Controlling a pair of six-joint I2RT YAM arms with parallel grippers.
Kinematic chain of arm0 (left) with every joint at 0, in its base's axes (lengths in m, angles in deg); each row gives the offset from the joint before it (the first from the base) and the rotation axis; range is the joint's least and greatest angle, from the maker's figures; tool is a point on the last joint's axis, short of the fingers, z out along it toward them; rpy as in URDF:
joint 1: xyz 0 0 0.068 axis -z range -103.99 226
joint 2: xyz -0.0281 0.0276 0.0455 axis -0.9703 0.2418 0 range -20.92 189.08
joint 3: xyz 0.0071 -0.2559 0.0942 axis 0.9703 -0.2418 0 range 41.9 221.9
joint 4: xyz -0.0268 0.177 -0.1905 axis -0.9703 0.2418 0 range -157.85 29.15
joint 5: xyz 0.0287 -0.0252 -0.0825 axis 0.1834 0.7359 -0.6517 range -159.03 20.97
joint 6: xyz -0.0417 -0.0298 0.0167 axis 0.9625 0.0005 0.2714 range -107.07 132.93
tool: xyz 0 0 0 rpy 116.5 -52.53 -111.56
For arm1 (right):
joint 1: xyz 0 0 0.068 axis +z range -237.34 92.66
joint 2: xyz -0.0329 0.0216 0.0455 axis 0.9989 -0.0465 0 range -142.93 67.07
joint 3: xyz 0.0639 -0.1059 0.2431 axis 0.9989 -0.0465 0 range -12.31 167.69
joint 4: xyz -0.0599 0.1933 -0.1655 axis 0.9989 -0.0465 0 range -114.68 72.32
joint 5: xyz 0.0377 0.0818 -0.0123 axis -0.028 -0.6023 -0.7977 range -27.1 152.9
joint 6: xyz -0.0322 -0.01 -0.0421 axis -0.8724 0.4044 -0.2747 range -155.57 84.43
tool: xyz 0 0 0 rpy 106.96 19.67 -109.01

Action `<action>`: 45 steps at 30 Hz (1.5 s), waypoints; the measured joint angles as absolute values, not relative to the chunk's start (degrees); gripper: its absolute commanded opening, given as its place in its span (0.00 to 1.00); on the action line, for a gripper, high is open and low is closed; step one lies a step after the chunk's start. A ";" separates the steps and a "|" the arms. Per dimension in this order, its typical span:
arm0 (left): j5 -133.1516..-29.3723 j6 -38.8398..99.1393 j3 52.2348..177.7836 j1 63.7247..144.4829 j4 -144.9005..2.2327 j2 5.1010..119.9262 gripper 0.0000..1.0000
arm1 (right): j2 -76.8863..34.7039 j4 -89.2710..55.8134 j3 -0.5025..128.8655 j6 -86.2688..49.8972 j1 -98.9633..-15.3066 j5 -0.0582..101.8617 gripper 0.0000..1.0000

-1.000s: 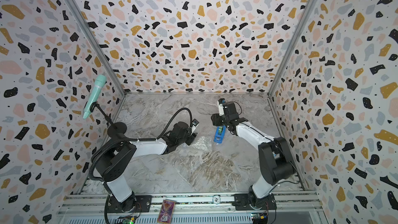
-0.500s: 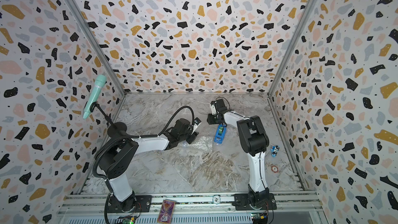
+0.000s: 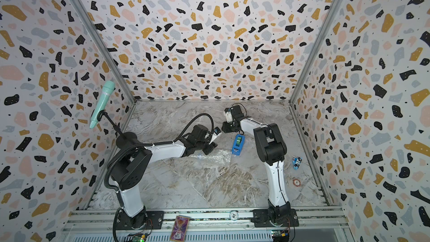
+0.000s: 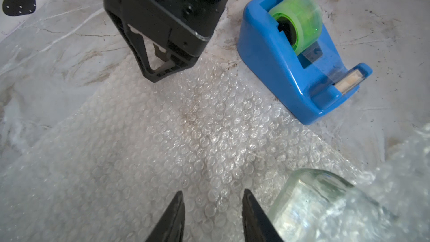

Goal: Wrap wine bottles in bubble wrap
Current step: Wrap the wine bottle in bubble wrap.

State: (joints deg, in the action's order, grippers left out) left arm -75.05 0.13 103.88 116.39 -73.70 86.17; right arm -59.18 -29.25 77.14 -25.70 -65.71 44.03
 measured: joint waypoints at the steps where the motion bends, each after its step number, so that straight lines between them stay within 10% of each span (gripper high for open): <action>1: -74.60 0.50 103.88 116.28 -73.61 86.15 0.41 | -59.16 -29.25 77.14 -26.07 -65.62 44.03 0.38; 31: -74.77 9.16 110.92 112.78 -67.64 92.71 0.40 | 0.60 -5.19 18.83 -54.77 -41.80 60.53 0.64; 45: -78.44 7.69 114.46 112.06 -61.04 95.59 0.39 | -14.84 -0.18 20.84 -73.42 -32.47 68.55 0.67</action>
State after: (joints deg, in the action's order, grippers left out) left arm -78.44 7.69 114.46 112.06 -61.04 95.59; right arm -14.84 -0.18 20.84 -73.42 -32.47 68.55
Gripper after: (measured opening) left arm 0.394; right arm 0.665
